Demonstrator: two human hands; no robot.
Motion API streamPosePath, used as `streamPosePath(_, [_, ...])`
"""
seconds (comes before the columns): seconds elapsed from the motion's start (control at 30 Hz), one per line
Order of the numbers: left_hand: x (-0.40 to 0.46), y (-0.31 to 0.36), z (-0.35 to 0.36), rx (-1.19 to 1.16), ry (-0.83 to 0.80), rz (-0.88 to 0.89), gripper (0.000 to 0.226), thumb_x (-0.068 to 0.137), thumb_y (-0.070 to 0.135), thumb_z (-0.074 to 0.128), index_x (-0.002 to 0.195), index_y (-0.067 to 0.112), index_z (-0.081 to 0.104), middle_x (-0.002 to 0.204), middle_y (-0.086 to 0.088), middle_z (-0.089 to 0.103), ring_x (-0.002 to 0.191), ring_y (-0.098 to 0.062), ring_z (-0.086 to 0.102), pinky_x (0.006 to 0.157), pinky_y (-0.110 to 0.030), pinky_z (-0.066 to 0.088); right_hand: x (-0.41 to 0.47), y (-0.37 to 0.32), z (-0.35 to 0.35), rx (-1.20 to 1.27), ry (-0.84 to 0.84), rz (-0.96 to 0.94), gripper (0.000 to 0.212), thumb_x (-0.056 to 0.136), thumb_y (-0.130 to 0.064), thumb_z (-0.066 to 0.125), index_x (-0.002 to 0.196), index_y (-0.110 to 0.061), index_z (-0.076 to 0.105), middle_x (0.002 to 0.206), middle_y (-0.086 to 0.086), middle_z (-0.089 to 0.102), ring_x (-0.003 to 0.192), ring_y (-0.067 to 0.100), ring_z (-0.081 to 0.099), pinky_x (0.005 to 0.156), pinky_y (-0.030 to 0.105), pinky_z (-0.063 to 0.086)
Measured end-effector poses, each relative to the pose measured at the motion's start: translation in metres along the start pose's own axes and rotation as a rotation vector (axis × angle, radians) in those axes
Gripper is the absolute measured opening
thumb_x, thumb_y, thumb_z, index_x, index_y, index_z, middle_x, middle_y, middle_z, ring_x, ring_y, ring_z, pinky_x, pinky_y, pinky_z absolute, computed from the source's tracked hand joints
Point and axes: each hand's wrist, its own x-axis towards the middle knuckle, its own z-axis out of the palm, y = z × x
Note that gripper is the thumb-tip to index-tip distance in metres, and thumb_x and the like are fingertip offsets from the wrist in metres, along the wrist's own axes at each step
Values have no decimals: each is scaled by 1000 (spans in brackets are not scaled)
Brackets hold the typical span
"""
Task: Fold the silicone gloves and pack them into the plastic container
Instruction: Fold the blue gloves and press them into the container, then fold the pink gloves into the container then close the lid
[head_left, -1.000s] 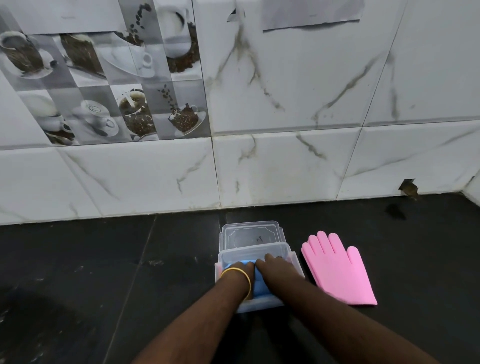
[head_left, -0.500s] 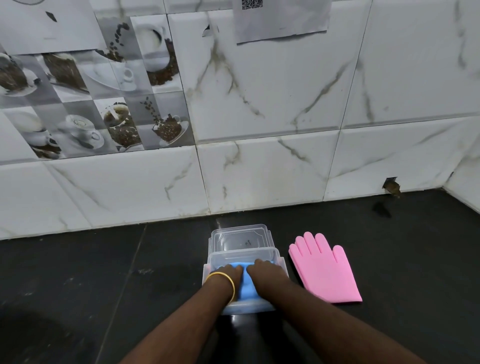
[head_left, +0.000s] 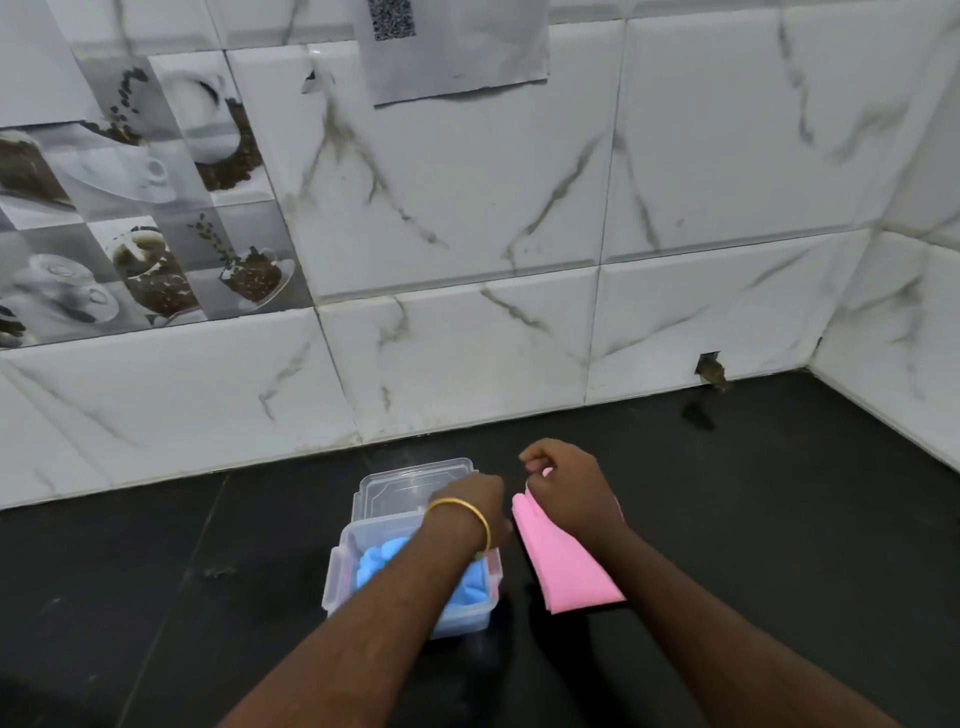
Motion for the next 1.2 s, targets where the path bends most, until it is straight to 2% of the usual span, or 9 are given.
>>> streamPosePath(0.07, [4,30,7,14,7,90,37,85,34,63,115,13,60,121,-14,63,111,-33,61,92,-42,52,-5,24,-16,4,69,151,17,81,-13,63,95,-19,69,90,-4,69,85,10,64,79,32,55])
streamPosePath(0.13, [5,53,19,53,-9,165,42,86,32,64,121,10,58,124,-18,59,114,-35,58,95,-43,49,-14,49,-26,-77,31,307,16,82,-22,64,97,-17,66,95,0,69,87,17,64,78,35,55])
streamPosePath(0.3, [8,87,50,75,-114,238,50,85,32,67,128,10,54,126,-17,58,114,-34,57,98,-44,47,-41,97,-35,-393,-149,567,49,78,-48,66,114,-15,57,112,5,63,102,22,62,84,35,55])
streamPosePath(0.43, [11,93,70,54,-182,209,56,82,33,70,130,12,50,126,-15,57,112,-33,58,97,-44,48,-50,114,-30,-372,-277,701,64,74,-56,68,122,-15,55,122,6,63,109,21,62,90,35,54])
streamPosePath(0.6, [13,94,84,67,-163,203,63,76,39,75,129,16,48,123,-12,57,109,-31,57,91,-45,49,-46,114,-29,-107,-246,872,72,71,-41,80,128,-8,52,128,10,61,108,23,61,84,33,54])
streamPosePath(0.73, [13,96,90,74,-129,214,73,71,49,75,130,19,44,122,-10,55,108,-30,55,90,-44,48,-41,108,-36,119,-272,978,63,74,-24,80,127,-8,50,120,9,61,90,18,57,61,30,47])
streamPosePath(0.9, [15,99,93,46,-33,180,77,70,55,72,130,19,39,121,-9,56,105,-28,56,88,-42,48,-42,104,-46,493,-315,1073,24,80,-13,68,103,-10,63,95,11,73,91,27,68,69,36,58])
streamPosePath(1.07, [15,97,92,55,73,169,59,83,37,63,133,18,37,126,-9,55,109,-29,56,91,-43,46,-43,95,-43,807,-260,1081,23,85,-7,61,108,-5,66,80,12,76,77,25,70,63,33,58])
streamPosePath(1.2, [15,95,83,53,141,166,41,91,22,51,130,16,41,123,-11,59,108,-31,59,92,-43,47,-48,85,-40,1039,-128,1032,26,87,-12,62,111,-3,68,79,12,75,78,25,68,71,37,56])
